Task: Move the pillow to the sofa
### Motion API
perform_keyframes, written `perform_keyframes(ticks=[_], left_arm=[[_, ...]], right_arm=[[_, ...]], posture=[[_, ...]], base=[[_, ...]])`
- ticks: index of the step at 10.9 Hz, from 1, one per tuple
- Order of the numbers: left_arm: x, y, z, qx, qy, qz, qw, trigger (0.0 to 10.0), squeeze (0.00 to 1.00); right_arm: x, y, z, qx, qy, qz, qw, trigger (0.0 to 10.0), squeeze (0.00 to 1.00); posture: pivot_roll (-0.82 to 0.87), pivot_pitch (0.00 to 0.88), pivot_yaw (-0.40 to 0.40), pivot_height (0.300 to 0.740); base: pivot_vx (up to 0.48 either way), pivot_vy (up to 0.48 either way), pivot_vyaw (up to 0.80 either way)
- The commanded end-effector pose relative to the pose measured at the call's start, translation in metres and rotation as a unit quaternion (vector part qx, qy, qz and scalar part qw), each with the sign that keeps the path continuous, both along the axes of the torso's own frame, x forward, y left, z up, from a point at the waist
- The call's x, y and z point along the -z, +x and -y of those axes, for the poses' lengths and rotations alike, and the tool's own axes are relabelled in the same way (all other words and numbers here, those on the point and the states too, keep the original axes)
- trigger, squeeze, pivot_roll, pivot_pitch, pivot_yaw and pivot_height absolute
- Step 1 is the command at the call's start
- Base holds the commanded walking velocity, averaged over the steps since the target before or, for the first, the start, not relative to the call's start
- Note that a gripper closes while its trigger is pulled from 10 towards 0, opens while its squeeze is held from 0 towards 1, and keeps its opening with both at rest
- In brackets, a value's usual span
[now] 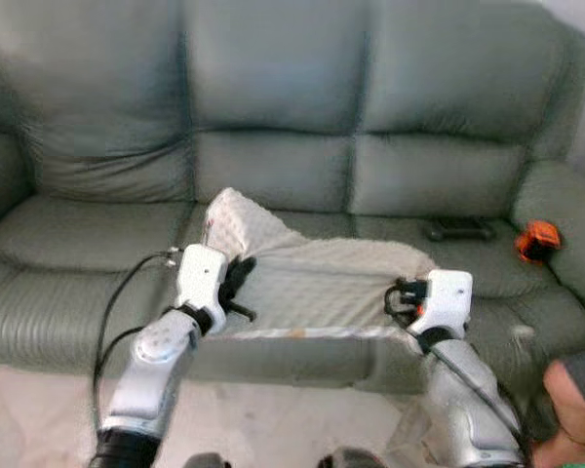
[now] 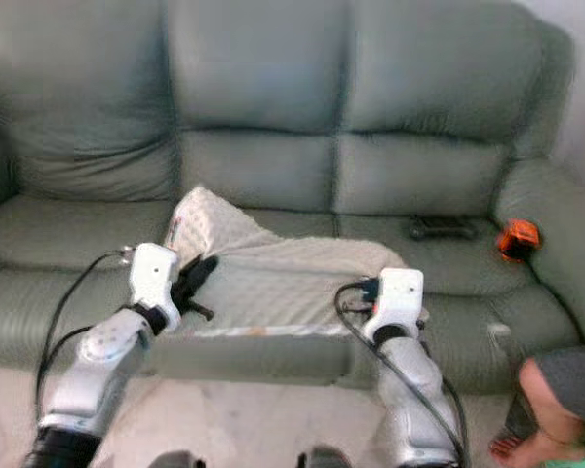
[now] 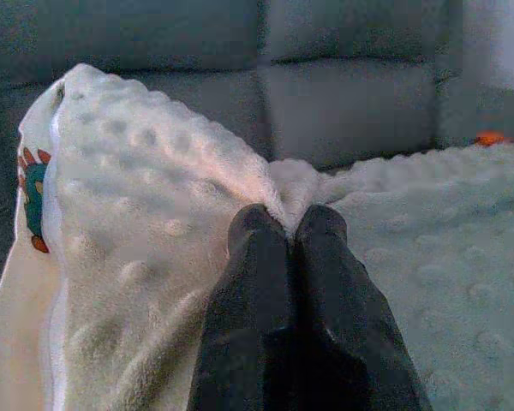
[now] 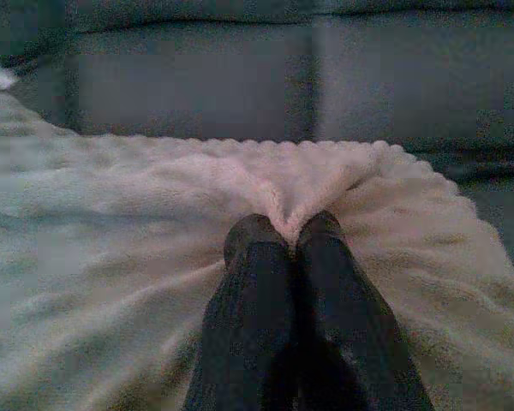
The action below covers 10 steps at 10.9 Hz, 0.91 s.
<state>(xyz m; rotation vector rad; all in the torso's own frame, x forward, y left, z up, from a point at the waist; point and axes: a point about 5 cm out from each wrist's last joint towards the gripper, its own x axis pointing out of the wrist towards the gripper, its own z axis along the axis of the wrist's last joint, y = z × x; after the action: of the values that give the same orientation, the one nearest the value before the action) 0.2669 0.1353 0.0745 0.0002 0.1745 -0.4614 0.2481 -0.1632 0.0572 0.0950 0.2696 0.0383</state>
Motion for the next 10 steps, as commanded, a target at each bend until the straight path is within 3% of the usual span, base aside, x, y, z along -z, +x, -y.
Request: perform_keyframes(ticks=[1, 4, 7, 10], left_arm=[[-0.0074, 0.0039, -0.0008, 0.001, 0.003, 0.018, 1.0, 10.0, 0.0], [-0.0118, 0.0028, 0.001, 0.005, 0.002, 0.037, 0.999, 10.0, 0.0], [-0.0129, 0.0023, -0.0012, 0.007, 0.002, 0.04, 0.999, 10.0, 0.0], [-0.0123, -0.0017, 0.001, 0.018, -0.002, 0.039, 0.999, 10.0, 0.0]], right_arm=[[-0.005, 0.0027, 0.0, -0.002, -0.002, 0.011, 1.0, 10.0, 0.0], [-0.0045, 0.0031, 0.0001, -0.003, -0.004, 0.01, 1.0, 10.0, 0.0], [-0.0042, 0.0031, -0.0008, -0.003, -0.005, 0.008, 1.0, 10.0, 0.0], [-0.004, 0.0017, -0.0013, -0.004, -0.005, 0.009, 1.0, 10.0, 0.0]], posture=[[-0.04, 0.015, -0.052, 0.74], [-0.04, 0.014, -0.053, 0.74], [-0.04, 0.016, -0.053, 0.74], [-0.03, 0.02, -0.054, 0.74]], base=[[0.0, 0.461, 0.0], [0.0, 0.0, 0.0], [0.0, 0.0, -0.6], [0.281, 0.0, -0.15]])
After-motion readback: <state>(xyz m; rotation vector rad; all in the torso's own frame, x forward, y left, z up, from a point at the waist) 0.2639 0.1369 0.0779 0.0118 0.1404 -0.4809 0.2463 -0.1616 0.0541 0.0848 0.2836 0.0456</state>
